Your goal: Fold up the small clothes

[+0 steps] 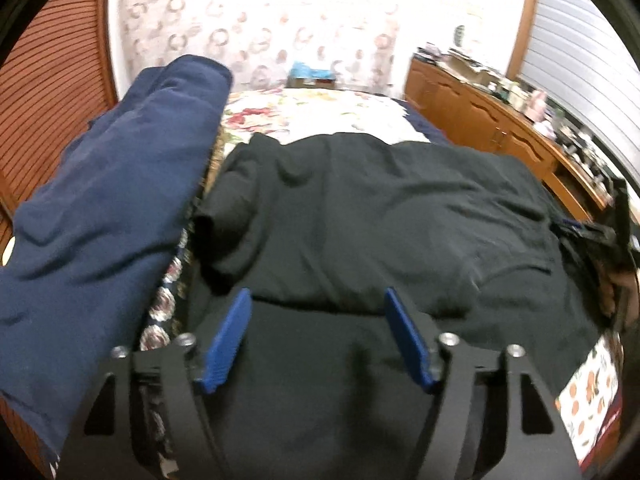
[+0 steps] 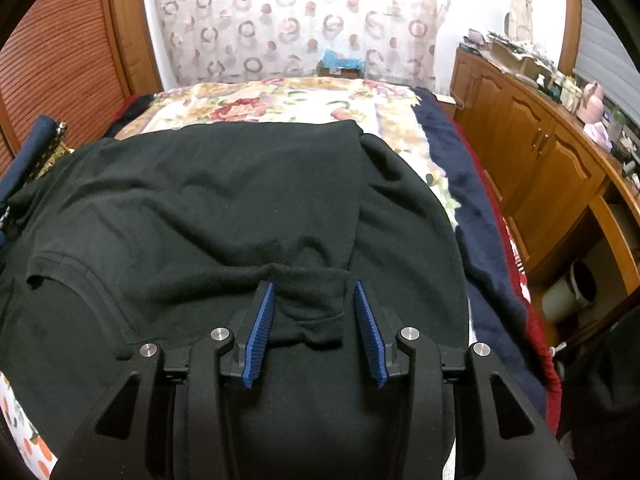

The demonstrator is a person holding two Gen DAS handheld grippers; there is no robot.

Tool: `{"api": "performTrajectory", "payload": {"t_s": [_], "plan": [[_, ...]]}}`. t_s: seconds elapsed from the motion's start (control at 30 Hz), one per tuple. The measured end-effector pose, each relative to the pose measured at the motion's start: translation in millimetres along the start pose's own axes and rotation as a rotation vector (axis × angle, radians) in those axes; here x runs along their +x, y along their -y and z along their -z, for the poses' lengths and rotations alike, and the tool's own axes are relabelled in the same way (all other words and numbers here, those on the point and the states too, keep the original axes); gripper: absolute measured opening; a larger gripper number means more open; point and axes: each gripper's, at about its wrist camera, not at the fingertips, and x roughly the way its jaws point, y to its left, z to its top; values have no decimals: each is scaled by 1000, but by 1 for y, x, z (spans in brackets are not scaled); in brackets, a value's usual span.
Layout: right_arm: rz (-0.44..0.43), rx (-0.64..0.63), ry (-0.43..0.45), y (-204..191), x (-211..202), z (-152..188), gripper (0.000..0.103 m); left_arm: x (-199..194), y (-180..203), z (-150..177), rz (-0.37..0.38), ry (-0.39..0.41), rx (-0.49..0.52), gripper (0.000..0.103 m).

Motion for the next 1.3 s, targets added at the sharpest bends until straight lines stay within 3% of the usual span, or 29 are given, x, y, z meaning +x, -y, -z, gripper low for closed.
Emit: {"api": "performTrajectory", "payload": {"t_s": [0.17, 0.27, 0.63, 0.7, 0.77, 0.87, 0.93, 1.3], "plan": [[-2, 2, -1, 2, 0, 0, 42, 20, -1, -6, -112, -19, -21, 64], [1, -1, 0, 1, 0, 0, 42, 31, 2, -4, -139, -38, -1, 64], [1, -1, 0, 0, 0, 0, 42, 50, 10, -6, -144, -60, 8, 58], [1, -1, 0, 0, 0, 0, 42, 52, 10, -6, -146, -62, 11, 48], [1, -1, 0, 0, 0, 0, 42, 51, 8, -7, -139, -56, 16, 29], [2, -1, 0, 0, 0, 0, 42, 50, 9, -9, -120, -61, 25, 10], [5, -3, 2, 0, -1, 1, 41, 49, 12, -10, -99, -56, 40, 2], [29, -19, 7, -3, -2, 0, 41, 14, 15, -14, -51, 55, 64, 0]]}}
